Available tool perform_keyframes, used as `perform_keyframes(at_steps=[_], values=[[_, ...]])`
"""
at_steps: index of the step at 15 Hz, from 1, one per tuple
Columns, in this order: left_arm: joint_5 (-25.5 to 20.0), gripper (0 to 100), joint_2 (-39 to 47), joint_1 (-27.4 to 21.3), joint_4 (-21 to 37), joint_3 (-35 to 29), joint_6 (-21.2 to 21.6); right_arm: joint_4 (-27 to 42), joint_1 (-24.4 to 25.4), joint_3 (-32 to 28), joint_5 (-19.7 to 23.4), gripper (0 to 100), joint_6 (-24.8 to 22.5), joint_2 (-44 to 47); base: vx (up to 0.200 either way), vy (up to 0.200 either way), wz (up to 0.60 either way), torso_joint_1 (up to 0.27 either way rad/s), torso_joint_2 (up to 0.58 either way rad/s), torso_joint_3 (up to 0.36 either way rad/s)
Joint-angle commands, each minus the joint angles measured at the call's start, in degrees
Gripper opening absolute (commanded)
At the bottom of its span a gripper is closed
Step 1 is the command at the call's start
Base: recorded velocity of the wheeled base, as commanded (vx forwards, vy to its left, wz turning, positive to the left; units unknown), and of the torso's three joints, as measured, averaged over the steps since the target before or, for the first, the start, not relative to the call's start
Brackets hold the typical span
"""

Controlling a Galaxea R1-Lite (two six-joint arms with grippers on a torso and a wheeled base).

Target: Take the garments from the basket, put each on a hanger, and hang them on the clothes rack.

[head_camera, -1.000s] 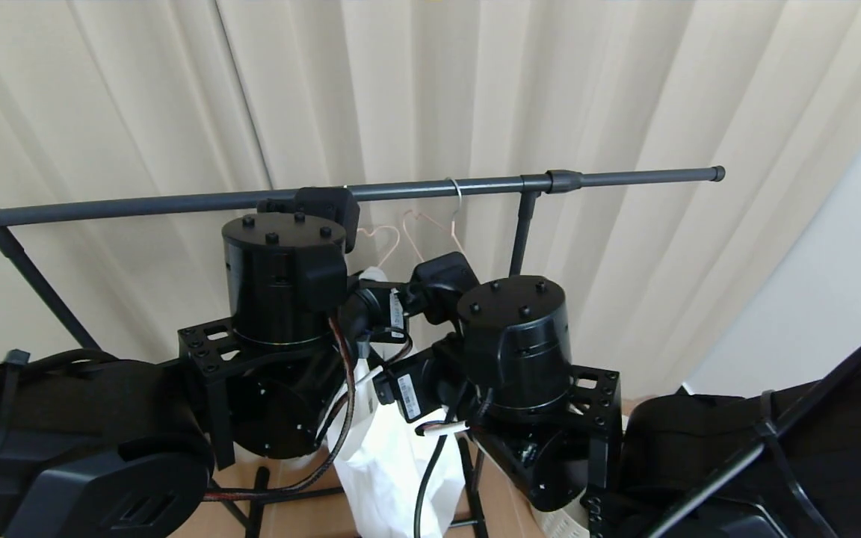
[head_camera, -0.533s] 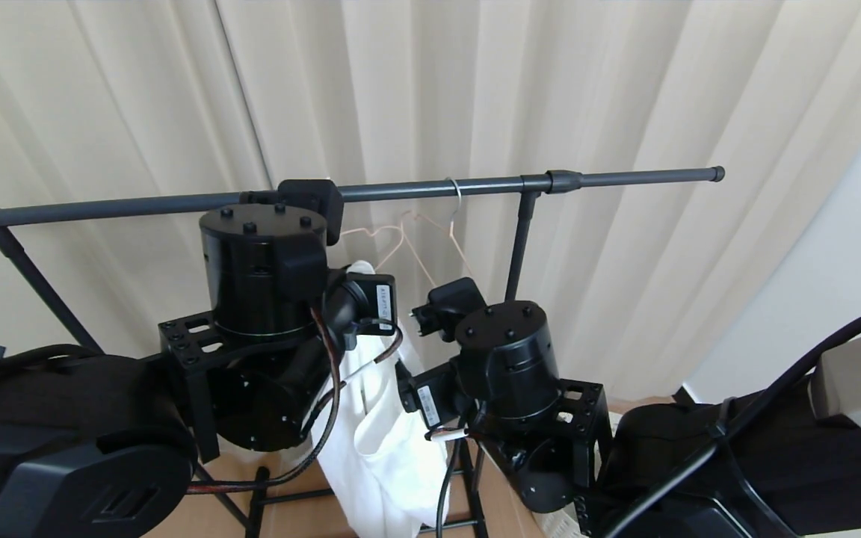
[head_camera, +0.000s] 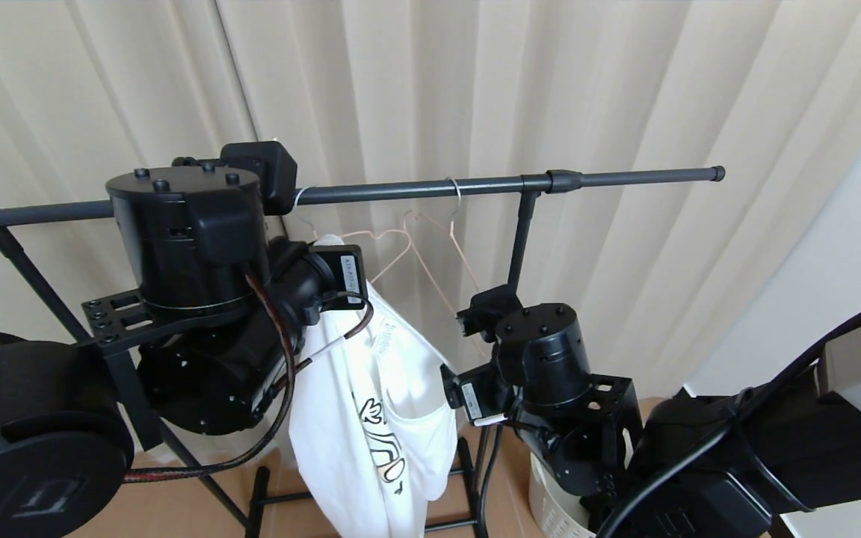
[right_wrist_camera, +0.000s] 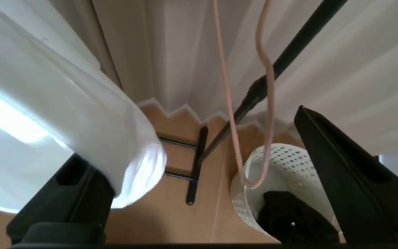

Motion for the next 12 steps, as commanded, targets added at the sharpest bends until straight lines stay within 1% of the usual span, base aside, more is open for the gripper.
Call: perform_keyframes(at_steps=[1,5,6,8,12], values=[[0.0,0,-1.7,0.2,0.0,0.7,0.0,0.1,-0.8,0.1,0.0,100,-0.1,0.3,0.000,0.000,0.00,0.000,0.00,0.000],[0.0,0,-1.7,1.7,0.0,2.7,0.2,0.0,-2.1,0.0,0.0,100,-0.3,0.1,0.000,0.000,0.00,0.000,0.00,0.000],[0.0,0,-1.7,1.6,0.0,2.7,0.2,-0.1,-2.1,-0.1,0.0,0,-0.3,-0.2,0.000,0.000,0.00,0.000,0.00,0.000],[0.0,0,-1.6,1.7,0.1,2.7,0.3,-0.1,-2.4,-0.2,0.0,0,-0.3,-1.3,0.000,0.000,0.00,0.000,0.00,0.000],[0.0,0,-1.8,1.8,1.4,3.8,0.3,0.7,-2.4,0.2,0.2,0,-0.4,-6.9,0.000,0.000,0.00,0.000,0.00,0.000]])
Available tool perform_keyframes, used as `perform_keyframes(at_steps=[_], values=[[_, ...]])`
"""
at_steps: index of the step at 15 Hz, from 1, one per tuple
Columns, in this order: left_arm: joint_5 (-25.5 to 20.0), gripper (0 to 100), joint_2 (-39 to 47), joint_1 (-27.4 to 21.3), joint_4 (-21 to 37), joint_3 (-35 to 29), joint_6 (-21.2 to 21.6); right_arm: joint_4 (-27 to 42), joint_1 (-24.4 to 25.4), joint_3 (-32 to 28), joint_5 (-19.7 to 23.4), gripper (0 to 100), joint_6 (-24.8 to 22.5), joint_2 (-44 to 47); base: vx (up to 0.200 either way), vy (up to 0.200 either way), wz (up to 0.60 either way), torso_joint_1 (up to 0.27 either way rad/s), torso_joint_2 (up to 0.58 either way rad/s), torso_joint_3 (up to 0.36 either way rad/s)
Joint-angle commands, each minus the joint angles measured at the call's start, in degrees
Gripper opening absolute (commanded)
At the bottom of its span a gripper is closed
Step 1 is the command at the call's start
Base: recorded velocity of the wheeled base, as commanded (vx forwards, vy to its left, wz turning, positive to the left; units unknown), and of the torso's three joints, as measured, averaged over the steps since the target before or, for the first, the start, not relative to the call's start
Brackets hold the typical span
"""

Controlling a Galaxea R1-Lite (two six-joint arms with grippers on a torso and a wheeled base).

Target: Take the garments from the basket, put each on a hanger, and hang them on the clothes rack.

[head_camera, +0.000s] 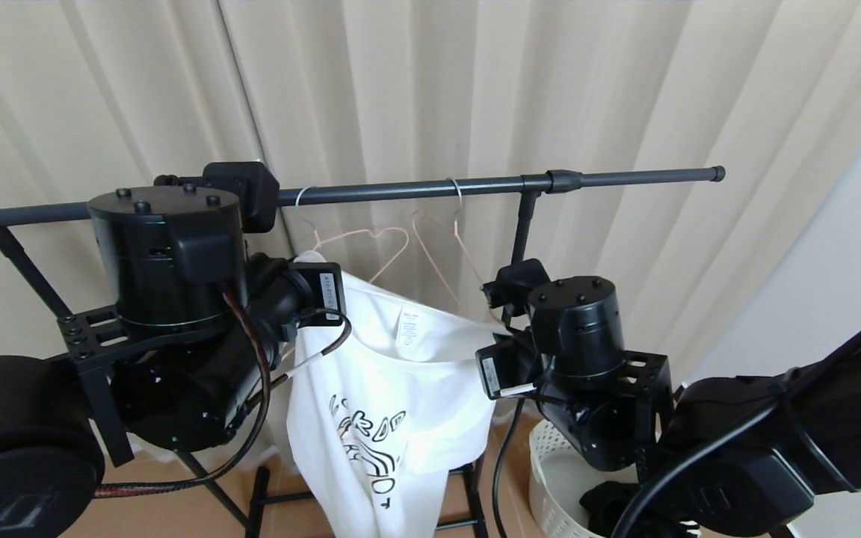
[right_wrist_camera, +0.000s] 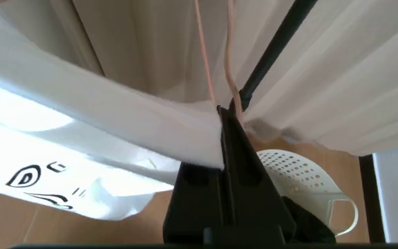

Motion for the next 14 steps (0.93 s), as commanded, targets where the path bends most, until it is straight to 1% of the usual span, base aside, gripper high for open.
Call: perform_keyframes(at_steps=[1,2,5,9,10,11,12,14], values=[[0.0,0,0.0,0.0,0.3,0.4,0.0,0.1,0.0,0.1,0.0,0,-0.4,-3.7,0.000,0.000,0.00,0.000,0.00,0.000],[0.0,0,0.0,-0.1,1.7,0.8,0.0,0.0,0.0,0.0,0.1,0,-1.7,-5.1,0.000,0.000,0.00,0.000,0.00,0.000],[0.0,0,0.0,0.0,4.9,1.9,-0.2,0.0,-0.1,-0.8,0.1,0,-2.3,-7.0,0.000,0.000,0.00,0.000,0.00,0.000],[-0.1,0,-0.2,0.0,5.4,4.7,-0.1,0.2,0.0,-0.8,0.1,0,-4.0,-9.2,0.000,0.000,0.00,0.000,0.00,0.000],[-0.1,0,-0.7,0.0,5.4,5.6,-0.1,0.2,0.1,-0.7,0.1,0,-5.2,-10.1,0.000,0.000,0.00,0.000,0.00,0.000],[-0.1,0,-0.7,0.0,5.4,5.6,-0.1,0.2,0.1,-0.7,0.1,0,-5.2,-10.1,0.000,0.000,0.00,0.000,0.00,0.000],[-0.1,0,-3.8,0.0,5.4,5.4,0.2,0.1,0.3,-1.3,0.0,0,-9.3,-12.3,0.000,0.000,0.00,0.000,0.00,0.000],[-0.1,0,-6.0,-0.1,5.4,4.4,2.5,0.1,0.3,-2.6,0.0,0,-11.9,-13.0,0.000,0.000,0.00,0.000,0.00,0.000]])
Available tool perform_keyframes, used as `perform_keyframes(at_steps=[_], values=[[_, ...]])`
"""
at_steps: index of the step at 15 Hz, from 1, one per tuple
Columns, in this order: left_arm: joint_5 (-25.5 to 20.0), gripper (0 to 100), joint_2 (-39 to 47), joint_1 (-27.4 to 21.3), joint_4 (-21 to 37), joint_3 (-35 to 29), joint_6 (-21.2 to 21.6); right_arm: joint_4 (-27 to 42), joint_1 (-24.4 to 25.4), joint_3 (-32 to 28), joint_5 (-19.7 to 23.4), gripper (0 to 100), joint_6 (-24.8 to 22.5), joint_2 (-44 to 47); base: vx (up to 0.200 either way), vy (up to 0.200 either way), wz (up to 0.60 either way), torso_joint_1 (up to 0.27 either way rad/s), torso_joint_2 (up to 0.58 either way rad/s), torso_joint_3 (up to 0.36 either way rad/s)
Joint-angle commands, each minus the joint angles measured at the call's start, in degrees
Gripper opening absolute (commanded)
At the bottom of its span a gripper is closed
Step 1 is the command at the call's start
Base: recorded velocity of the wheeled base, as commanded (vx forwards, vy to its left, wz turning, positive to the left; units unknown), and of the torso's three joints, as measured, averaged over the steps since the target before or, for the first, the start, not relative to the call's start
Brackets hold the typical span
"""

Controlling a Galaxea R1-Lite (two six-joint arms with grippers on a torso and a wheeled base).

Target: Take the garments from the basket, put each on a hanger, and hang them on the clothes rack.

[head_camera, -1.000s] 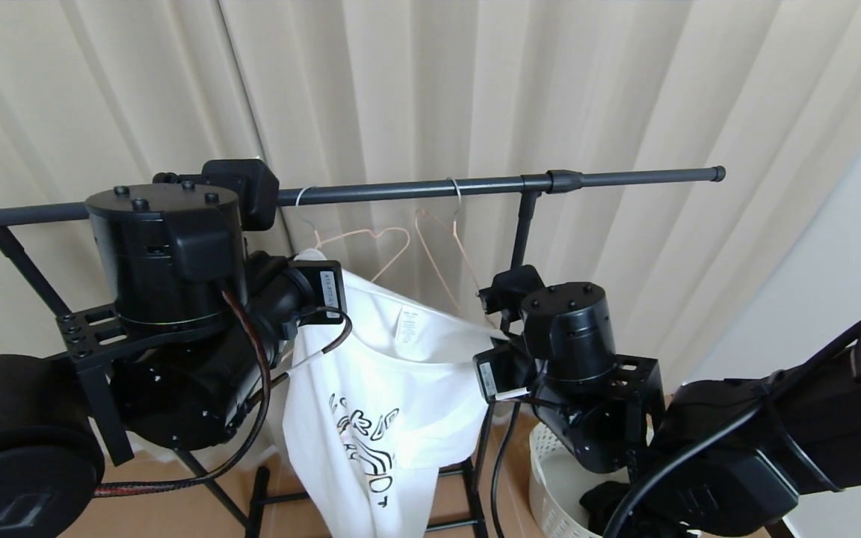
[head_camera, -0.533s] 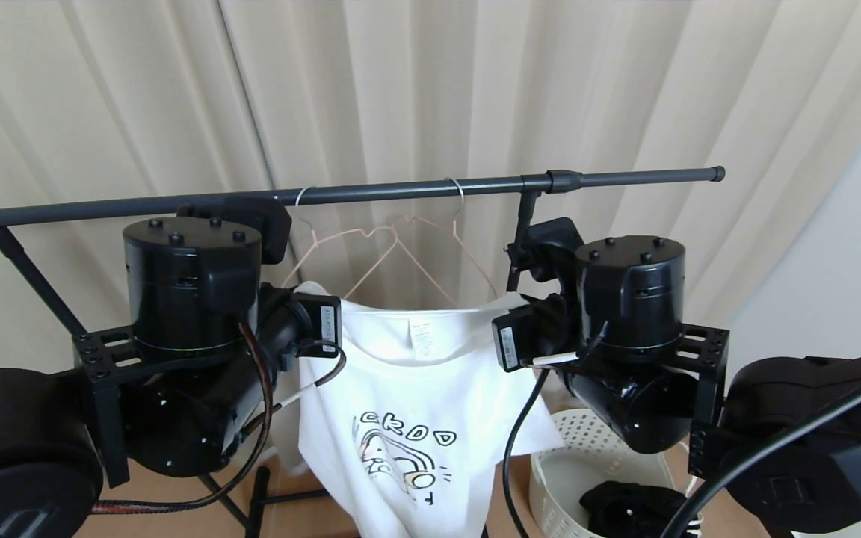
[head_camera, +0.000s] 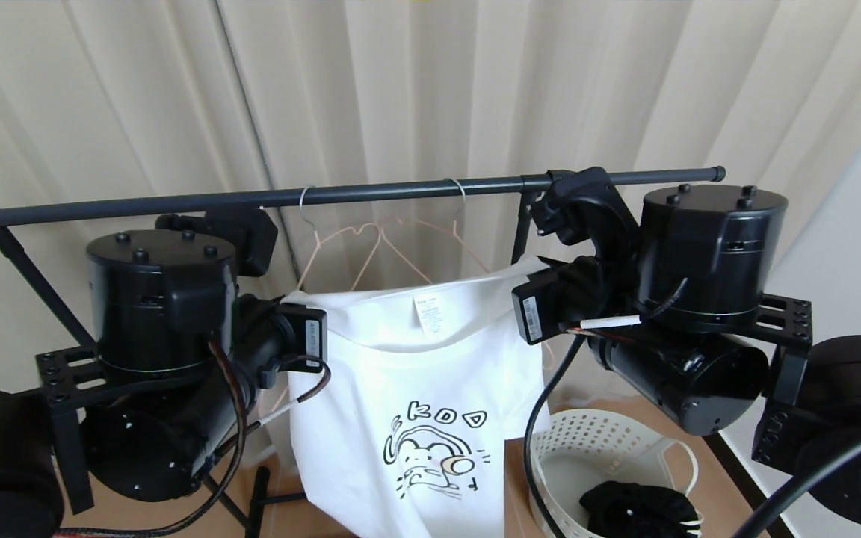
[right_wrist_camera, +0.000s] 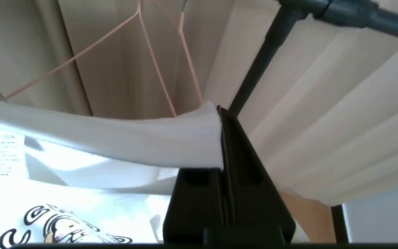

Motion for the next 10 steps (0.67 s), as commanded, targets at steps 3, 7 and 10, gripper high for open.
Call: perform_keyframes(at_steps=[3,7,10], values=[[0.1,0,-3.3,-0.1,0.0,-5.8,3.3,0.1,-0.4,-3.1,0.1,0,-3.0,-1.1,0.000,0.000,0.00,0.000,0.00,0.000],[0.1,0,-3.0,-0.5,0.0,-11.6,6.6,0.2,-2.1,-7.0,0.2,0,-5.9,-0.9,0.000,0.000,0.00,0.000,0.00,0.000],[0.1,0,-2.6,-0.8,0.0,-12.2,6.7,1.6,-2.7,-8.0,0.3,0,-6.7,-1.4,0.000,0.000,0.00,0.000,0.00,0.000]])
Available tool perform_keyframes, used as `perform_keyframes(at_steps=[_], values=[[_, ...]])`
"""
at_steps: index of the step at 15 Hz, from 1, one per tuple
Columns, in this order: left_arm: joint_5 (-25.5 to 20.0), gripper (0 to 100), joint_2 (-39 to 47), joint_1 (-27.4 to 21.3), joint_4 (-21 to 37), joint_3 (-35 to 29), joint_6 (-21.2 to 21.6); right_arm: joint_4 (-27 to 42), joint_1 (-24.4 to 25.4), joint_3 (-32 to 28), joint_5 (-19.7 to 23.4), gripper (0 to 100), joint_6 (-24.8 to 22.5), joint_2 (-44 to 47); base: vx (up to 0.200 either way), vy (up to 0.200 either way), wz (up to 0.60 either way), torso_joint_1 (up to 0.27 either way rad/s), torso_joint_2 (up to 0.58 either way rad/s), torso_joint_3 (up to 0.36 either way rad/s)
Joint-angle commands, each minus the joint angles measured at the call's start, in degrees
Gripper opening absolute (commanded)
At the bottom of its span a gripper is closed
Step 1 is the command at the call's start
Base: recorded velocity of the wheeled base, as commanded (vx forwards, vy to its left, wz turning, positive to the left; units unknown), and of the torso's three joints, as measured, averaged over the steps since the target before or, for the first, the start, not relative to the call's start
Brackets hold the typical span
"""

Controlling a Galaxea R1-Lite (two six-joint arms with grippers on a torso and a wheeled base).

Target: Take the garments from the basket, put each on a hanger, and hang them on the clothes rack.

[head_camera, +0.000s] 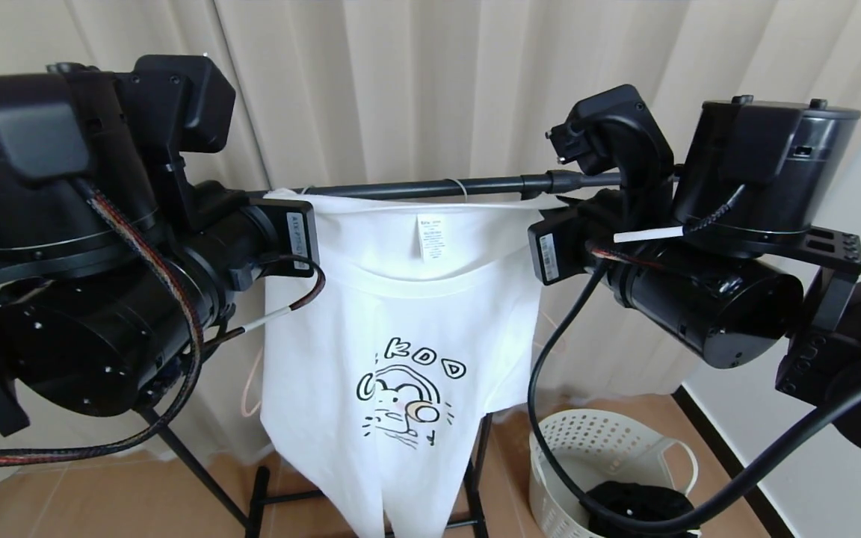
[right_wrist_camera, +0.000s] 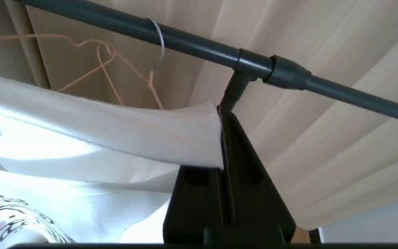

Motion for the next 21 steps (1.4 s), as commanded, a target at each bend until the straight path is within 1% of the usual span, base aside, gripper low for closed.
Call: perform_keyframes(at_steps=[1,3,4,5,6,7,8,9,11,13,14,17,18,19,21], values=[[-0.2,0,0.9,0.0,-0.1,-0.7,0.0,1.3,-0.1,-0.3,0.1,0,0.0,-1.0,0.000,0.000,0.00,0.000,0.00,0.000],[-0.3,0,2.6,0.0,-0.1,-2.1,0.0,4.1,0.1,0.7,0.3,0,0.0,-3.2,0.000,0.000,0.00,0.000,0.00,0.000],[-0.9,0,4.4,0.0,-0.1,-3.9,-0.1,7.3,0.2,1.8,1.6,0,0.0,-5.8,0.000,0.000,0.00,0.000,0.00,0.000],[-1.2,0,6.2,0.4,-0.1,-5.9,-0.1,11.1,0.8,2.6,3.0,0,0.1,-7.6,0.000,0.000,0.00,0.000,0.00,0.000],[-1.2,0,7.4,0.6,-0.1,-7.3,-0.1,14.1,1.7,2.9,3.4,0,0.1,-8.8,0.000,0.000,0.00,0.000,0.00,0.000],[-1.3,0,9.0,0.8,-0.1,-9.2,-0.1,19.2,2.7,3.0,3.5,0,0.2,-10.2,0.000,0.000,0.00,0.000,0.00,0.000],[-1.4,0,11.9,0.8,-0.1,-12.3,-0.1,25.6,3.1,3.0,4.4,0,0.7,-10.9,0.000,0.000,0.00,0.000,0.00,0.000],[-1.7,0,13.5,0.8,-0.1,-14.5,-0.1,27.3,4.3,2.9,4.9,0,1.8,-10.9,0.000,0.000,0.00,0.000,0.00,0.000],[-2.7,0,16.1,0.8,0.3,-18.0,-0.1,28.8,7.4,2.5,5.2,0,4.8,-10.4,0.000,0.000,0.00,0.000,0.00,0.000],[-3.5,0,18.0,0.8,2.7,-21.8,-0.2,30.6,10.3,2.5,5.3,0,6.4,-9.8,0.000,0.000,0.00,0.000,0.00,0.000],[-6.3,0,19.3,0.8,4.4,-25.2,-0.4,30.9,13.9,1.6,5.6,0,10.0,-7.8,0.000,0.000,0.00,0.000,0.00,0.000],[-9.8,0,20.2,0.8,6.1,-27.8,-0.4,30.8,17.9,-0.6,5.6,0,13.4,-4.9,0.000,0.000,0.00,0.000,0.00,0.000],[-9.8,0,20.2,0.8,6.1,-27.8,-0.4,30.8,17.9,-0.6,5.6,0,13.4,-4.9,0.000,0.000,0.00,0.000,0.00,0.000],[-14.4,0,20.4,0.8,6.8,-28.5,-0.4,30.8,20.0,-3.0,5.6,0,16.8,-1.8,0.000,0.000,0.00,0.000,0.00,0.000],[-19.5,0,20.0,1.3,8.5,-28.8,-0.5,30.3,20.8,-5.3,5.6,0,18.4,0.5,0.000,0.000,0.00,0.000,0.00,0.000]])
